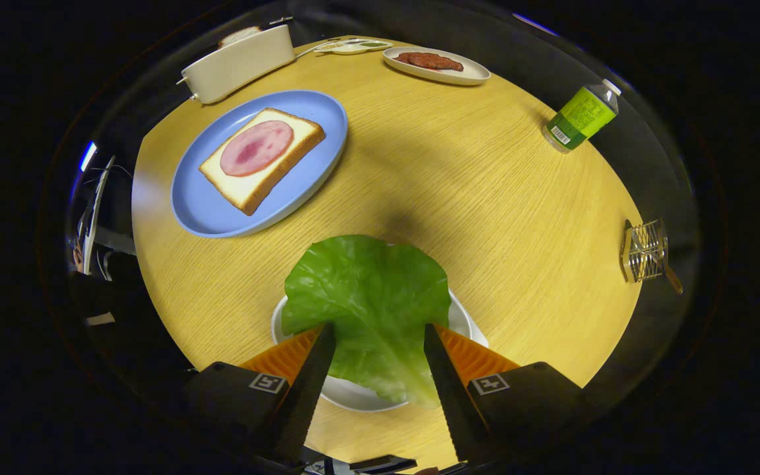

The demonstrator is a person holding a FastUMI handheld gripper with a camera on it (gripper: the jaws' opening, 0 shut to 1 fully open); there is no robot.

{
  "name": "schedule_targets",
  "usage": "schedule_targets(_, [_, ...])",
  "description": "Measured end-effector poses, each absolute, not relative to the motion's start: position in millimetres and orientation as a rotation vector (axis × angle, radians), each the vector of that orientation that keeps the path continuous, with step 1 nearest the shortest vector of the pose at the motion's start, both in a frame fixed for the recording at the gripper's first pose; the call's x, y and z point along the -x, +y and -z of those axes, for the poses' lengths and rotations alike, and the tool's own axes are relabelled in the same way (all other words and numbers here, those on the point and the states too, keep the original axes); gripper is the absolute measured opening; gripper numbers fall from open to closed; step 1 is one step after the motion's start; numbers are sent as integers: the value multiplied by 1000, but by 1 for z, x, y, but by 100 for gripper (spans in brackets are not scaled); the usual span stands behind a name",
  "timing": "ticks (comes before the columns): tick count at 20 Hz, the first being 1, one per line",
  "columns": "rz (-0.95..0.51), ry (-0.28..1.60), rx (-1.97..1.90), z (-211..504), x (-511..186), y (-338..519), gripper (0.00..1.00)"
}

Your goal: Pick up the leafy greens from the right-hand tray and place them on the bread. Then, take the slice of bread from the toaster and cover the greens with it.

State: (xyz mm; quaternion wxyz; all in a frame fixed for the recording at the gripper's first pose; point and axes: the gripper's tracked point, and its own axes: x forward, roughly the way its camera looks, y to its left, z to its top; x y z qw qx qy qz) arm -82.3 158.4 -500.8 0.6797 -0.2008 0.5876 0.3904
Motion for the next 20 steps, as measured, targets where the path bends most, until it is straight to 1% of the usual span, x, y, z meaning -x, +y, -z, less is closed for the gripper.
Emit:
schedule_targets(1, [-871,1329,436,502,81,160,86])
schedule_targets(2, [-863,1343,429,500,80,158,83])
schedule_targets(4, [-859,1360,441,501,82,156,80])
schedule_targets(5, [-857,1369,441,501,83,155,74])
schedule_targets(6, [-855,1371,440,501,82,154,52])
schedule_targets(7, [-850,1372,442,500,83,153,38])
schedule_targets(8, [-856,1378,435,499,85,152,14])
schedule_targets(9, [-856,1387,427,498,87,151,12])
schedule_targets(10, [-850,1388,415,496,87,151,7])
schedule_targets(13, [-828,1359,351,473,81,154,7])
schedule_targets(16, [-824,1305,312,436,70,163,7])
schedule_targets(20, [-854,1222,274,383,54,200,7])
